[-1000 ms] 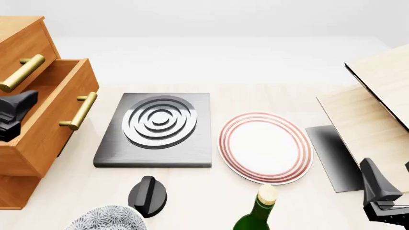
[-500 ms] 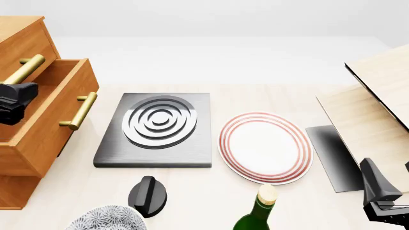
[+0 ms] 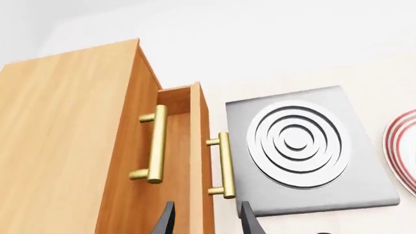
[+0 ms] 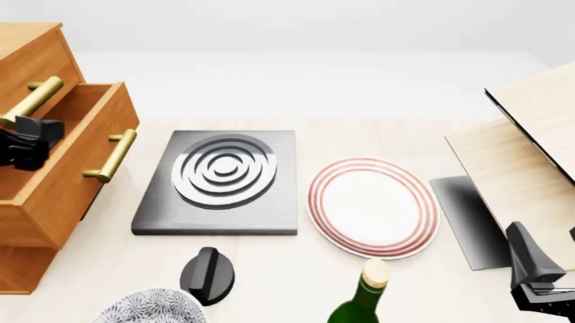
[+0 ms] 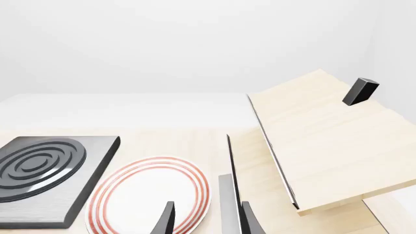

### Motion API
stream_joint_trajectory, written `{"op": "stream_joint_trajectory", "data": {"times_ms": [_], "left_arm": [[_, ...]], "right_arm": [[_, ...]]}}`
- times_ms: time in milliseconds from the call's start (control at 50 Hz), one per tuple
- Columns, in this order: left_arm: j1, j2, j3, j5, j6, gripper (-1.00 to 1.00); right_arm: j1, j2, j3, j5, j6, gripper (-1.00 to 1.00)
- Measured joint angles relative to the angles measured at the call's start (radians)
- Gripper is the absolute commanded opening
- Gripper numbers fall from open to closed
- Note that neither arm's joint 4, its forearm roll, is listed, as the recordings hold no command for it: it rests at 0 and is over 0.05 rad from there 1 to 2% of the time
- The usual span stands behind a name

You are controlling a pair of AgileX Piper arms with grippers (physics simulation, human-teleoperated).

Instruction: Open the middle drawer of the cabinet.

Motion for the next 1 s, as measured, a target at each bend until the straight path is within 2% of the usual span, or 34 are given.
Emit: {"op": "stream_joint_trajectory", "data": {"times_ms": [240, 620, 1000], "left_arm": [[0.016, 0.042, 0.000, -0.003, -0.038, 1.00], [0.077, 0.089, 0.012, -0.016, -0.060, 1.00], [0.086, 0.123, 0.030, -0.022, -0.079, 1.00]], "right_arm": [[0.000, 0.000, 0.000, 0.000, 0.000, 1.00], [0.000, 0.000, 0.000, 0.000, 0.000, 1.00], [0.000, 0.000, 0.000, 0.000, 0.000, 1.00]]}}
